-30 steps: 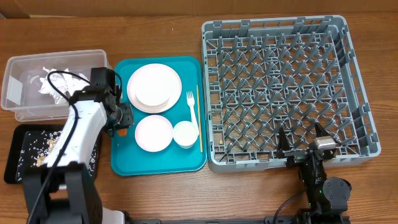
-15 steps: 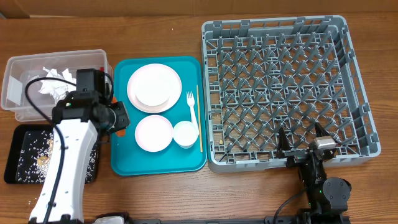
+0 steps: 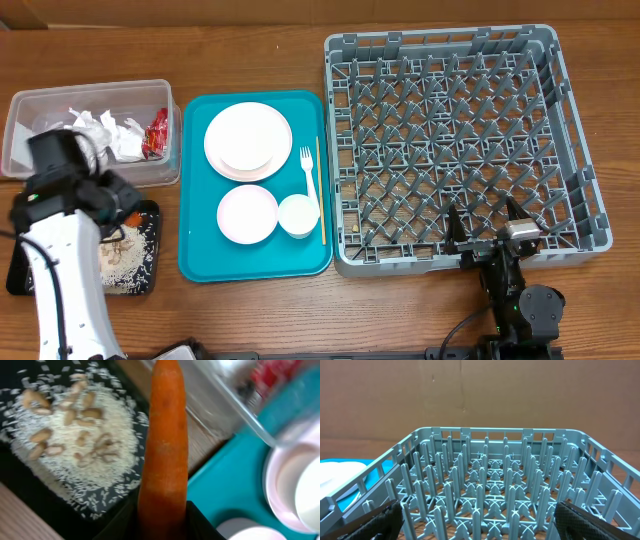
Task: Sort waste into correct bins and load items into the dishwasher
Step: 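Carry the carrot left and release it onto the black tray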
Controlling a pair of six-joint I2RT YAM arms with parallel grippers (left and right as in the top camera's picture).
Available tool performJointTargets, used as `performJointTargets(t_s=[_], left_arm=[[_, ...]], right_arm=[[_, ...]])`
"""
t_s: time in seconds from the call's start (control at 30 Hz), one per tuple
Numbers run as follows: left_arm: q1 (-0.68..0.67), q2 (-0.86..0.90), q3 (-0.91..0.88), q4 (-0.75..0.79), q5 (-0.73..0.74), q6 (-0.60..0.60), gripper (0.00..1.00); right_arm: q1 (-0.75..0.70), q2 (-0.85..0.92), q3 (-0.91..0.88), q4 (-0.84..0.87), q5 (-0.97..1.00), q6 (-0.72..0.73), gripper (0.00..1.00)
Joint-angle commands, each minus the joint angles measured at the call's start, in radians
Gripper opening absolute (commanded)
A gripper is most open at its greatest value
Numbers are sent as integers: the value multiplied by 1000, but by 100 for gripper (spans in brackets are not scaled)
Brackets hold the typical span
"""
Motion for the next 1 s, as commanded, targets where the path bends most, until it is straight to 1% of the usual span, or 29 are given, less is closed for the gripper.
performJointTargets(t_s=[0.0,0.13,0.23,0.37,0.4,0.57,0.7,0.9,0.97], left_arm=[[64,-14,8,3,0,-76,4],[129,-14,-29,31,1,-158,4],[170,-14,-84,90,1,-218,4],[219,-12,-171,211,1,-267,4],[231,-10,-204,262,5,-286,4],[240,20,-270,388,38,-343,4],[240,64,-299,492,95,-363,4],[240,185,-300,550,112,-451,4],[240,225,-300,568,139,-477,4]], right_arm=[[-4,-10,-11,5,3,3,100],[-4,-10,-11,5,3,3,100],[-4,-10,-11,5,3,3,100],[-4,-10,-11,5,3,3,100],[-4,-10,-11,5,3,3,100],[-4,-10,-11,4,3,3,100],[-4,-10,-11,5,3,3,100],[-4,-10,-11,5,3,3,100],[-4,-10,-11,5,3,3,100]])
